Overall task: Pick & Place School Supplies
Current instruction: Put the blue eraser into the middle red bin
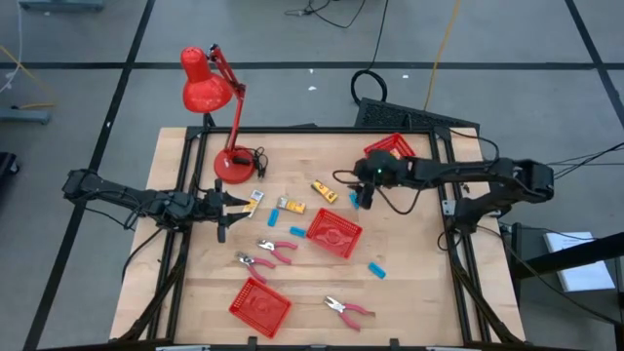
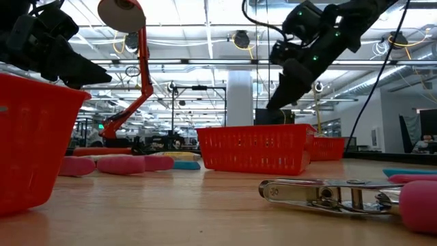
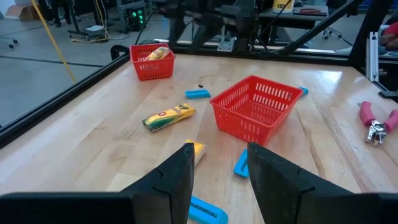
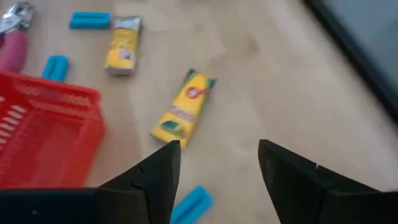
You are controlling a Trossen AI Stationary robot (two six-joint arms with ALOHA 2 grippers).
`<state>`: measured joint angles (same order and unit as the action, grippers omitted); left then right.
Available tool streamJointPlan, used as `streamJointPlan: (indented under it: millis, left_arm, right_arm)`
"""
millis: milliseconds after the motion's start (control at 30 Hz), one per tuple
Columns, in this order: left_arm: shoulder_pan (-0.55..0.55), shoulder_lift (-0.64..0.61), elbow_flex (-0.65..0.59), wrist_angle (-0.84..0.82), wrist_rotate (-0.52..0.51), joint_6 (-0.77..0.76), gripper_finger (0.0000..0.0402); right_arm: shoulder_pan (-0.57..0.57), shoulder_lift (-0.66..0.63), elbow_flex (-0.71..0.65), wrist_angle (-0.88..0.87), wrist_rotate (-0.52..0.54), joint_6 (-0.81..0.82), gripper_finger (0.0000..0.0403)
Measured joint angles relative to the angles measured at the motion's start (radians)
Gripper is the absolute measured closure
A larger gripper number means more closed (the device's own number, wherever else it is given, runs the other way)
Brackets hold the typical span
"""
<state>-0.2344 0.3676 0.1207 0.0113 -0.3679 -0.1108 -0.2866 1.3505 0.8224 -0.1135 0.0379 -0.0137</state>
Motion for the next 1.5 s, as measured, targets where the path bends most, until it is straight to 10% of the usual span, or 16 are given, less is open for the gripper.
streamJointPlan:
  millis: [467,1500]
  left_arm:
    - [0.000,0.000,0.000,0.008,0.000,-0.007,0.0250]
    - [0.000,0.040,0.000,0.018,0.002,-0.029,0.0250]
  right_arm:
    - [0.010,0.254,0.043,0.059,0.021,0.044,0.0175]
    - [0.066,0.242,0.046,-0.163,0.066,0.155,0.0174]
